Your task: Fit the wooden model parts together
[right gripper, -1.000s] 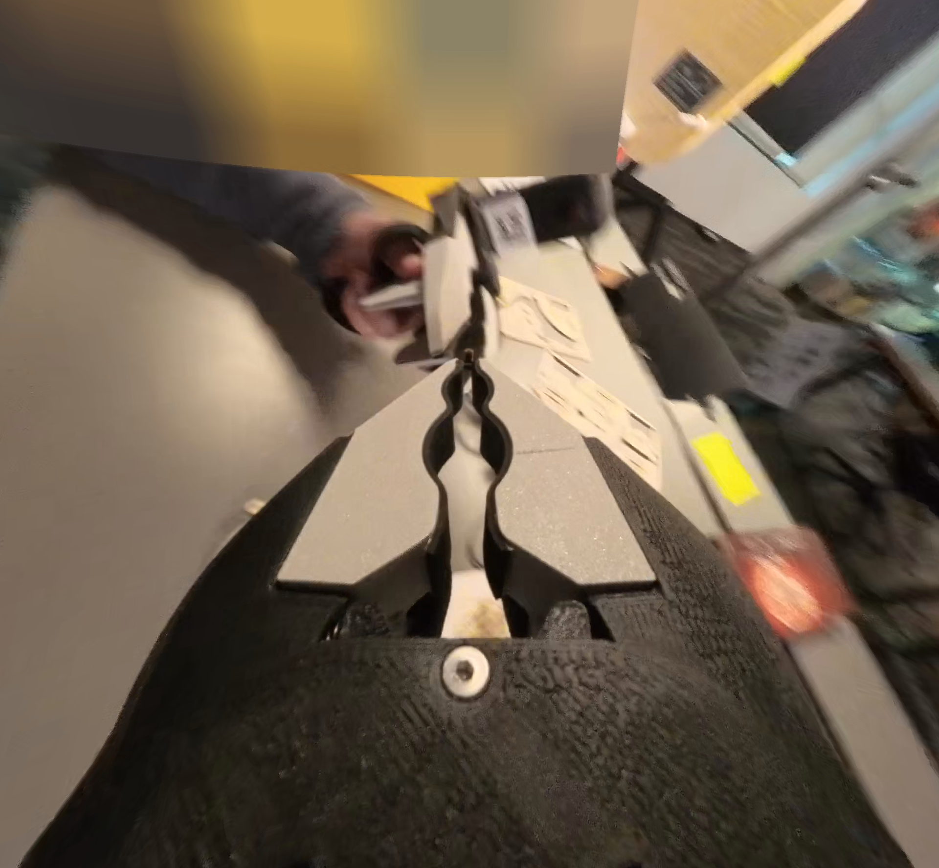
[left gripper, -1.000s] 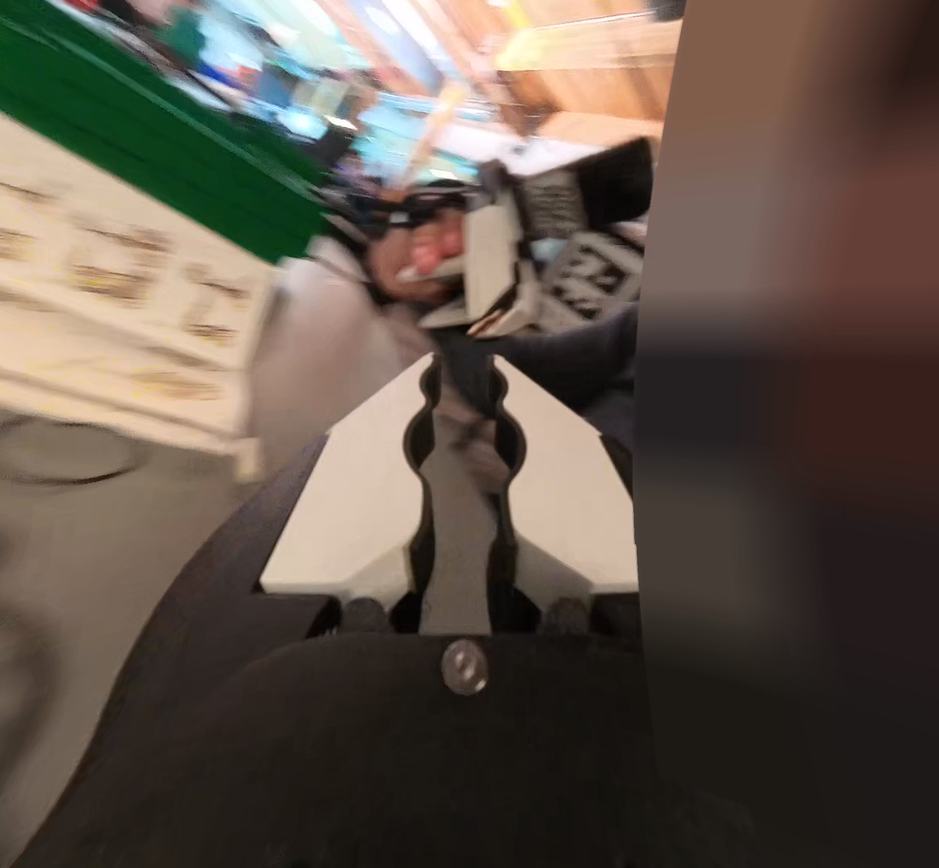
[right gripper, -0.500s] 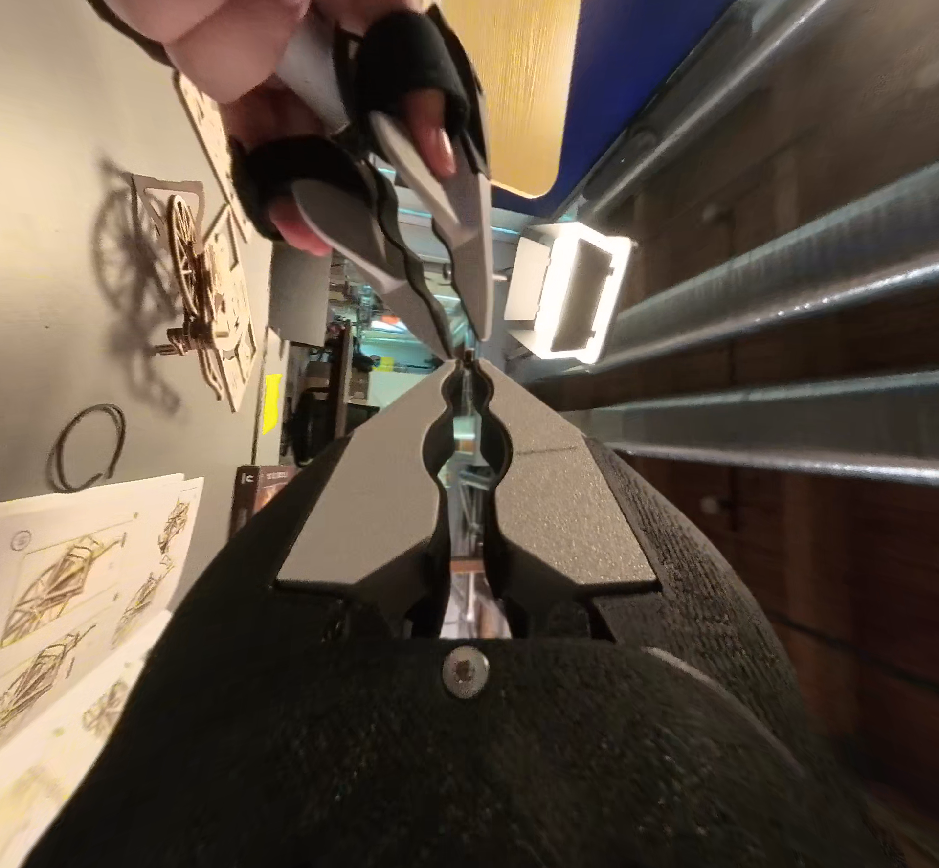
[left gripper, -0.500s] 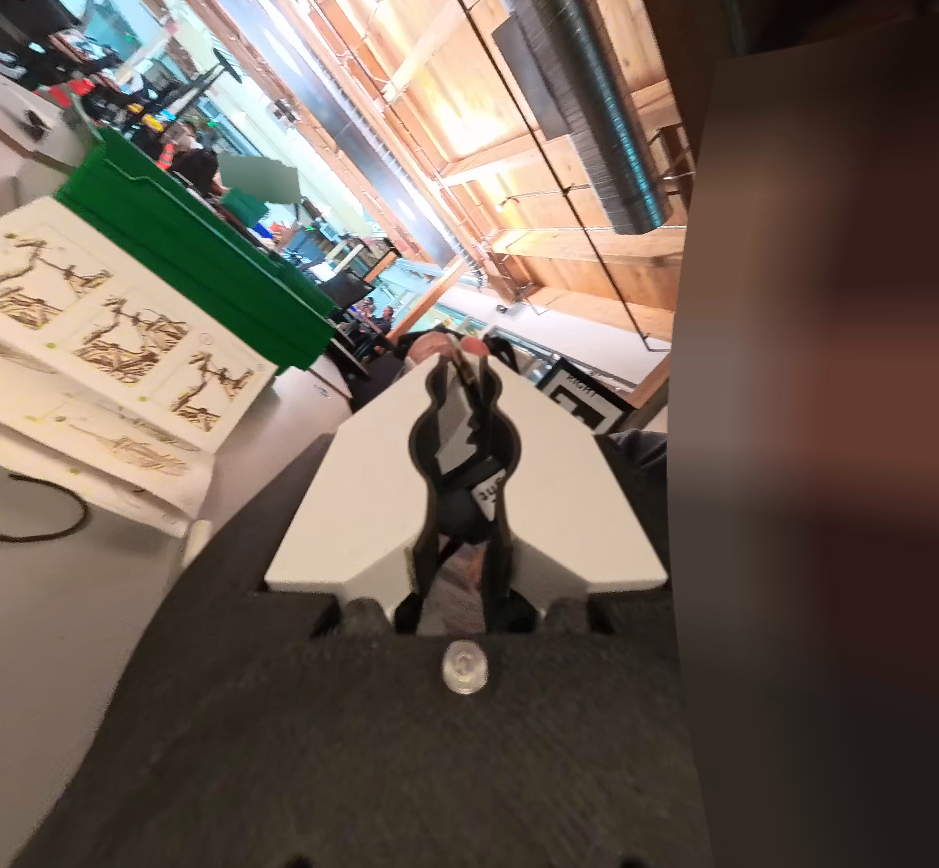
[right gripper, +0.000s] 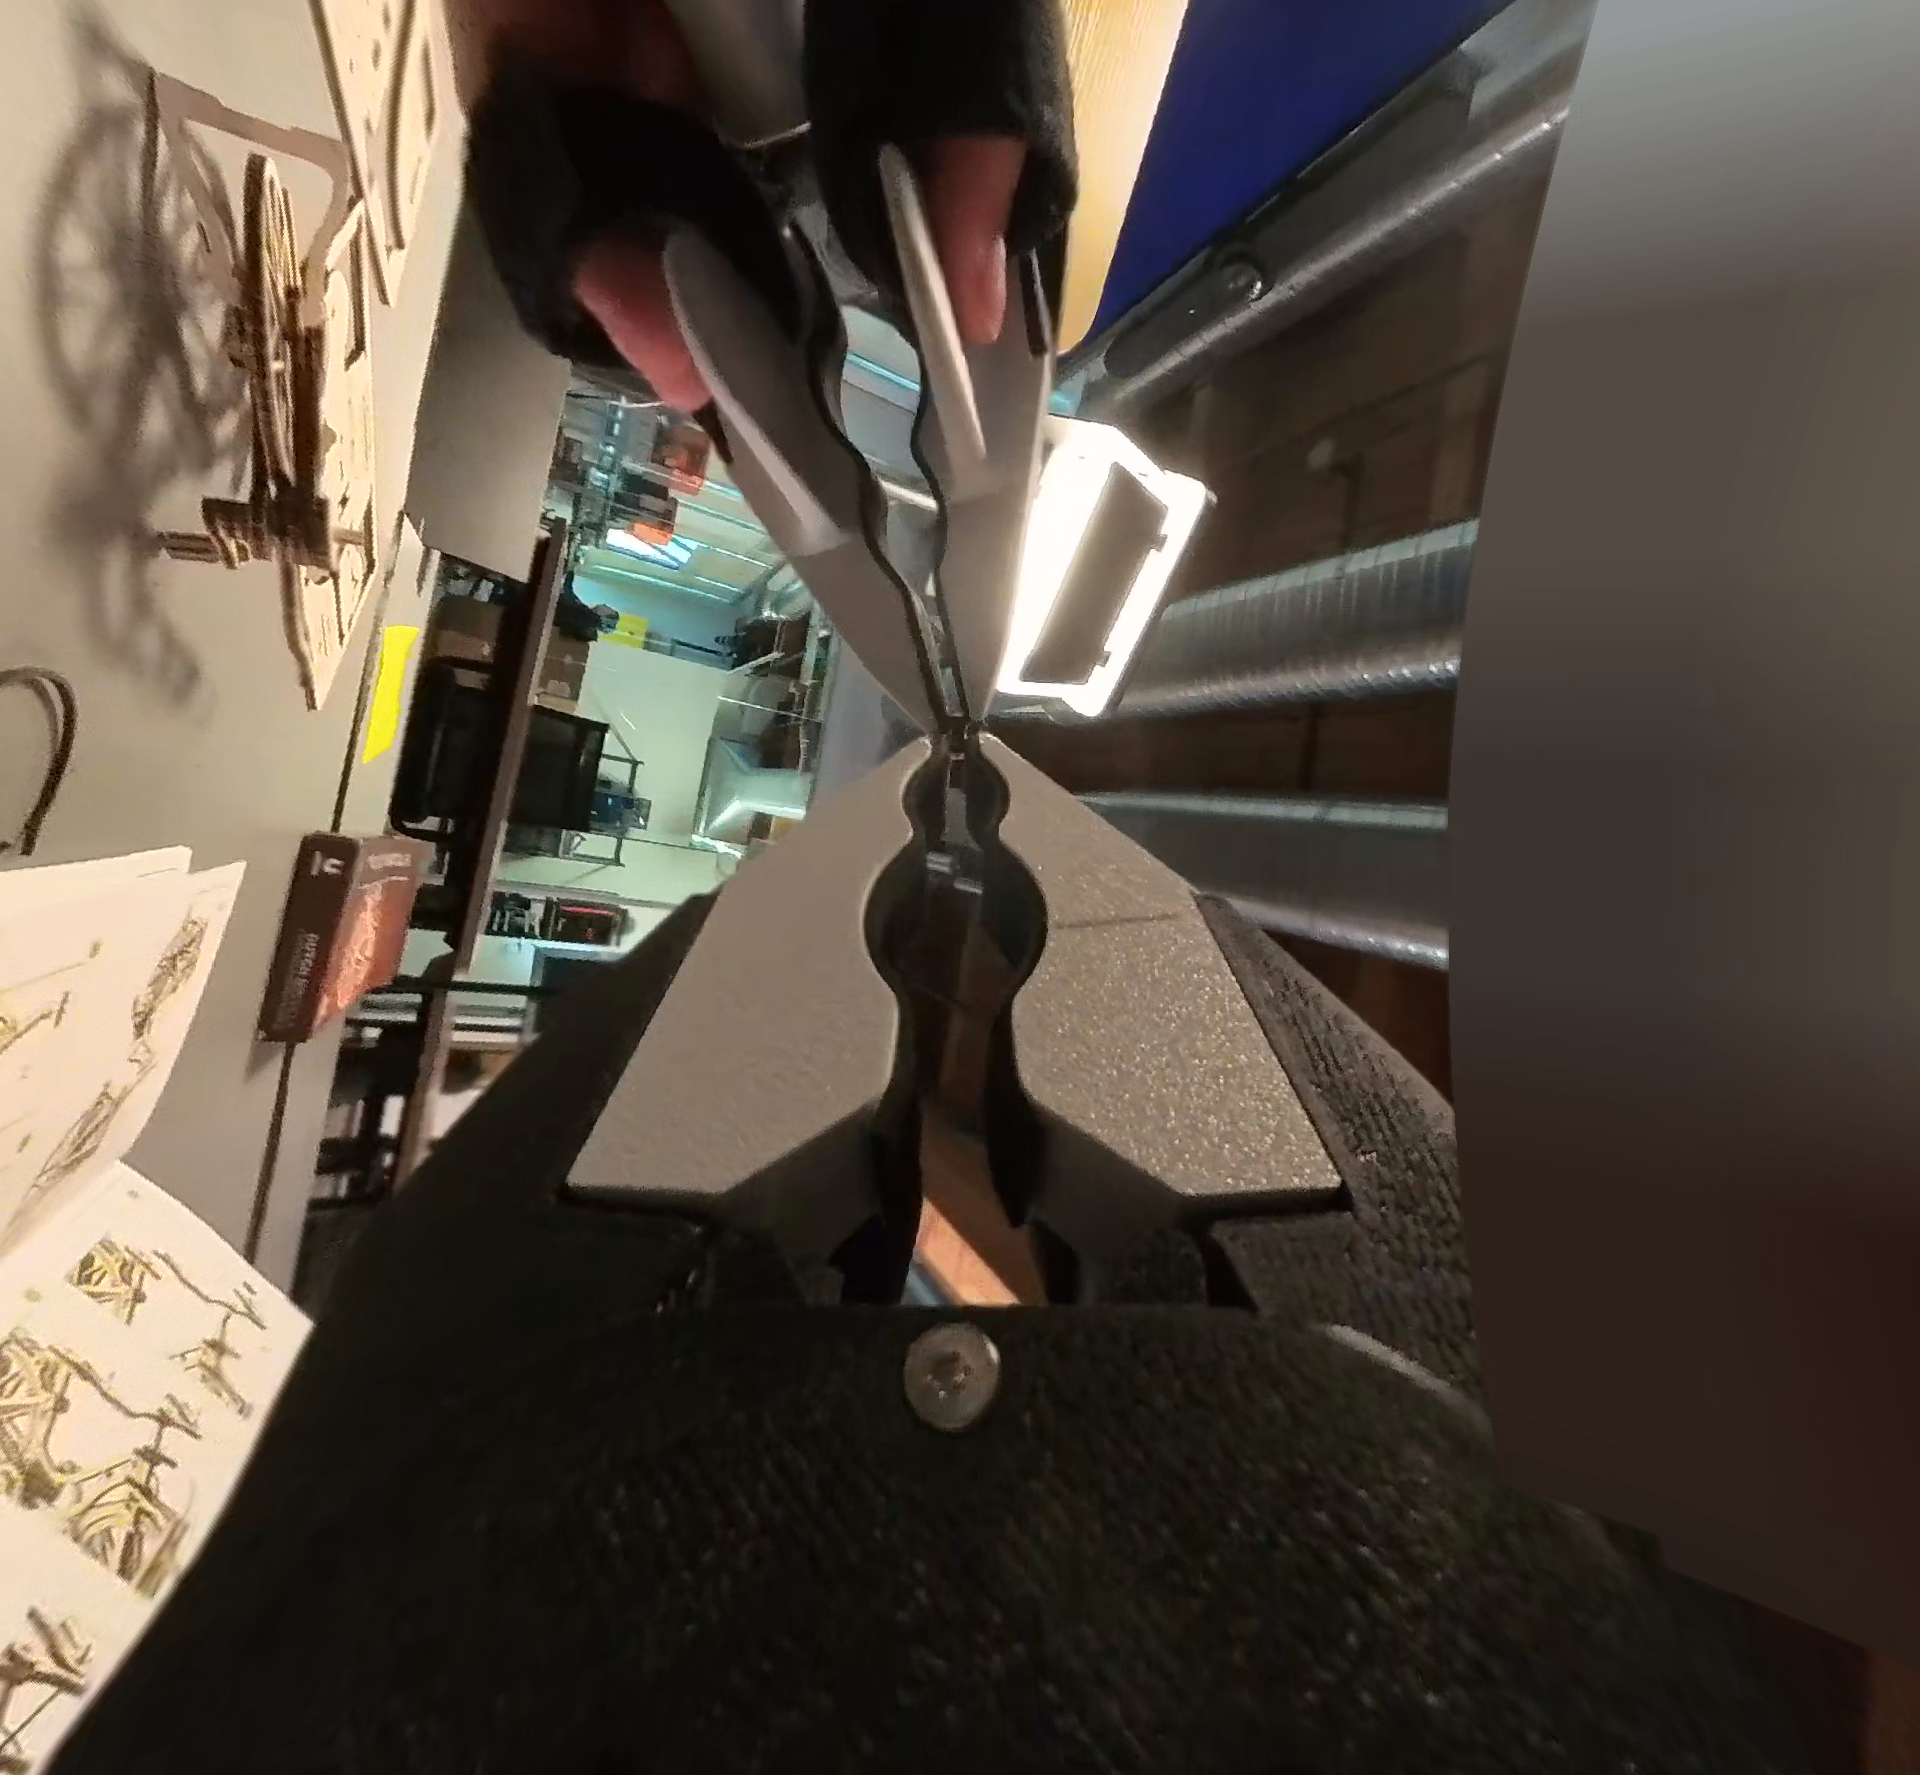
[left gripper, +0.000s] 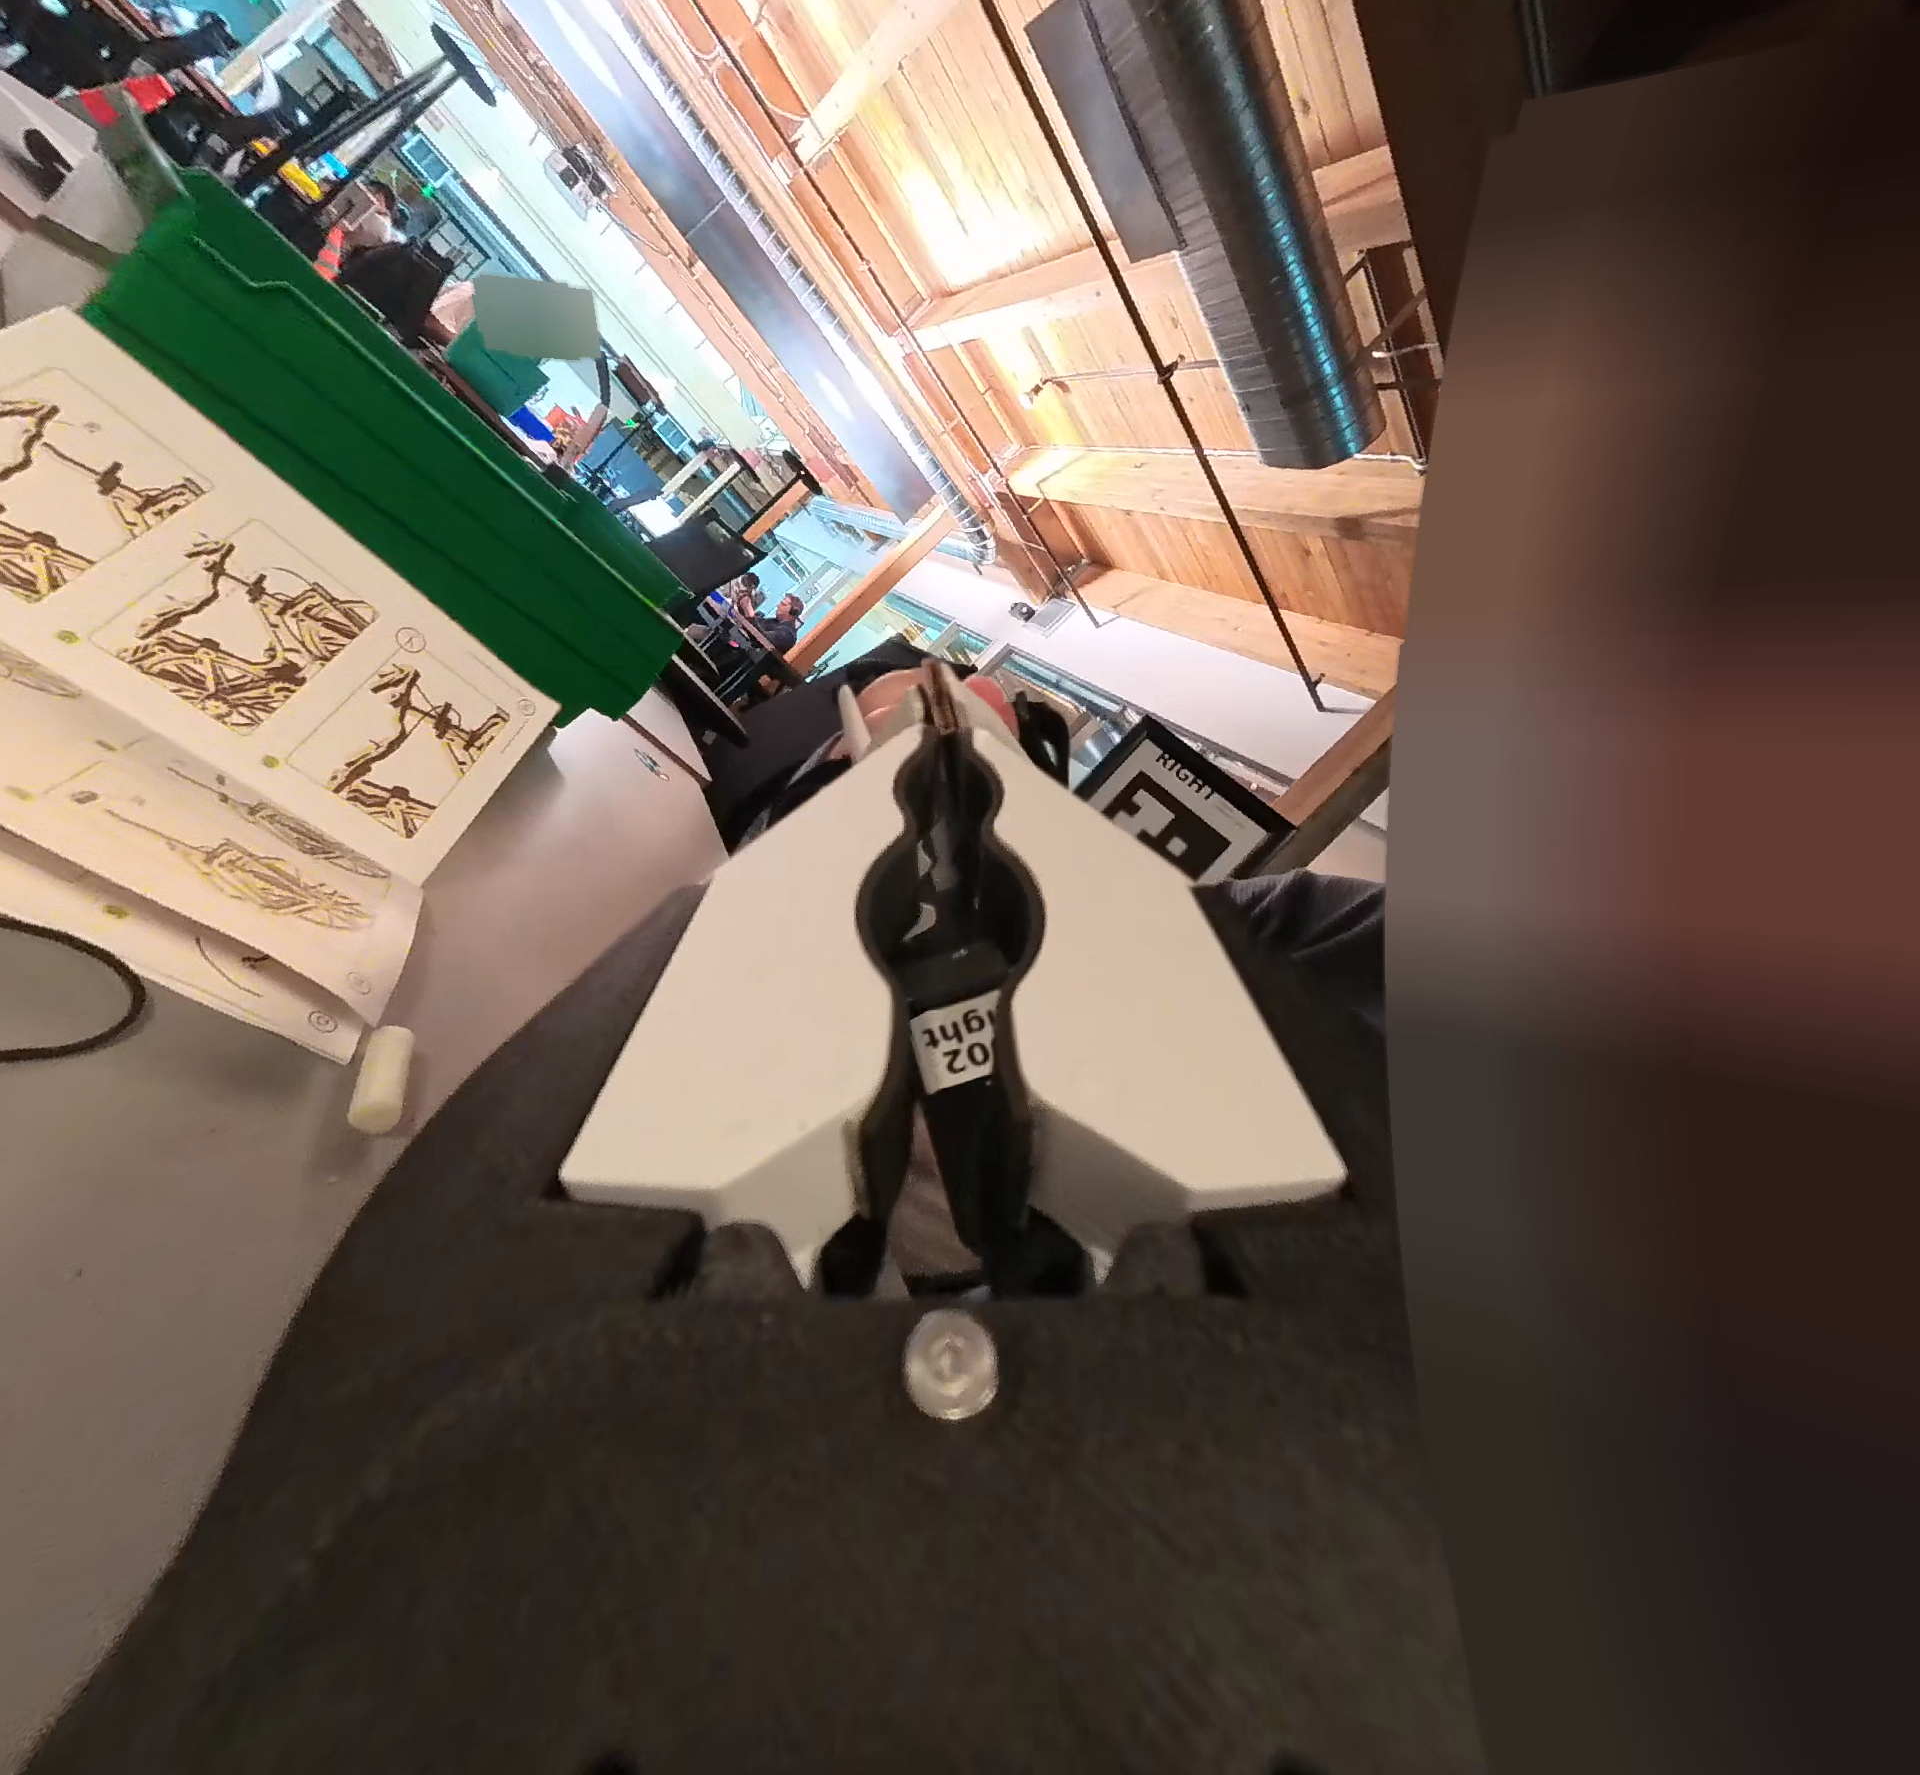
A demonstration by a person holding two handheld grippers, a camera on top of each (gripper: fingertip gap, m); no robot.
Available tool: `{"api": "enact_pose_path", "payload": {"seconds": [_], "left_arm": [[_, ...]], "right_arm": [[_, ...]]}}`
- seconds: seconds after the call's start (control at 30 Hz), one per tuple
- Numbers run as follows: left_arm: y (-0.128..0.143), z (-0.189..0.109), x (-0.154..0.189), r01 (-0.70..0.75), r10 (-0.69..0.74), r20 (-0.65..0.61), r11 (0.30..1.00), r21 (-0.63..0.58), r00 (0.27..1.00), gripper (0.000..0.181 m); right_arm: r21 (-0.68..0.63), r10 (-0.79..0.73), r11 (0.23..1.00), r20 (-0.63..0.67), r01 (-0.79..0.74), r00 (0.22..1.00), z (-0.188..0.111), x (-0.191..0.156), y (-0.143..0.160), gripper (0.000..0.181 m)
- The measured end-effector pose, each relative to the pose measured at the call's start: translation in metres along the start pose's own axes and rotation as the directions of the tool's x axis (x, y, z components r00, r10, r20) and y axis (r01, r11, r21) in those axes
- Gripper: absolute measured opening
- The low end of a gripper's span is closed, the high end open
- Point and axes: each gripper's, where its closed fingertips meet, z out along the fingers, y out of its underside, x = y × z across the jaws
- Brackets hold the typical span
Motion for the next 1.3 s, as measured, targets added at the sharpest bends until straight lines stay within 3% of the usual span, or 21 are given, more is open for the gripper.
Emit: {"api": "enact_pose_path", "payload": {"seconds": [0.03,0.2,0.33,0.4,0.47,0.53,0.57,0.6,0.67,0.73,0.87,1.0,1.3], "left_arm": [[-0.001,0.0,-0.003,0.008,-0.008,0.018,1.0,0.009,1.0,0.001],[0.003,-0.002,-0.012,-0.05,0.052,0.097,0.998,-0.027,0.994,0.0],[0.008,-0.003,-0.019,-0.183,0.204,0.19,0.975,-0.125,0.96,0.0],[0.014,-0.004,-0.022,-0.261,0.303,0.21,0.943,-0.207,0.93,0.0],[0.02,-0.007,-0.03,-0.372,0.464,0.247,0.863,-0.341,0.851,0.0],[0.03,-0.012,-0.042,-0.474,0.653,0.247,0.714,-0.514,0.716,0.0],[0.035,-0.013,-0.046,-0.503,0.721,0.227,0.639,-0.582,0.655,0.0],[0.04,-0.014,-0.049,-0.519,0.772,0.206,0.573,-0.634,0.602,0.0],[0.05,-0.014,-0.053,-0.533,0.831,0.157,0.474,-0.701,0.534,0.0],[0.06,-0.012,-0.057,-0.527,0.854,0.133,0.424,-0.736,0.502,0.0],[0.073,-0.014,-0.068,-0.504,0.912,0.08,0.294,-0.812,0.403,0.0],[0.075,-0.015,-0.072,-0.491,0.93,0.068,0.251,-0.834,0.361,0.0],[0.074,-0.013,-0.067,-0.516,0.92,0.064,0.273,-0.812,0.386,0.0]], "right_arm": [[-0.006,-0.016,1.0,0.003,0.016,1.0,0.0,-0.002,0.001,0.0],[0.001,0.014,1.0,0.042,-0.015,0.999,-0.001,-0.011,0.0,0.0],[0.013,0.303,0.951,0.159,-0.309,0.94,-0.005,-0.019,-0.001,0.004],[-0.01,0.588,0.792,0.28,-0.611,0.758,-0.011,-0.022,-0.001,0.007],[-0.099,0.787,0.52,0.442,-0.849,0.431,-0.018,-0.028,-0.003,0.008],[-0.217,0.822,0.28,0.557,-0.935,0.117,-0.026,-0.03,-0.005,0.017],[-0.256,0.814,0.225,0.579,-0.94,0.037,-0.028,-0.029,-0.003,0.02],[-0.283,0.791,0.237,0.612,-0.929,0.015,-0.033,-0.031,-0.004,0.02],[-0.33,0.731,0.372,0.681,-0.868,0.054,-0.042,-0.046,-0.009,0.016],[-0.347,0.67,0.488,0.737,-0.801,0.09,-0.051,-0.06,-0.016,0.011],[-0.33,0.592,0.612,0.793,-0.719,0.141,-0.062,-0.07,-0.026,0.002],[-0.305,0.563,0.652,0.808,-0.694,0.174,-0.065,-0.07,-0.028,0.0],[-0.292,0.53,0.709,0.822,-0.642,0.211,-0.067,-0.074,-0.024,0.0]]}}
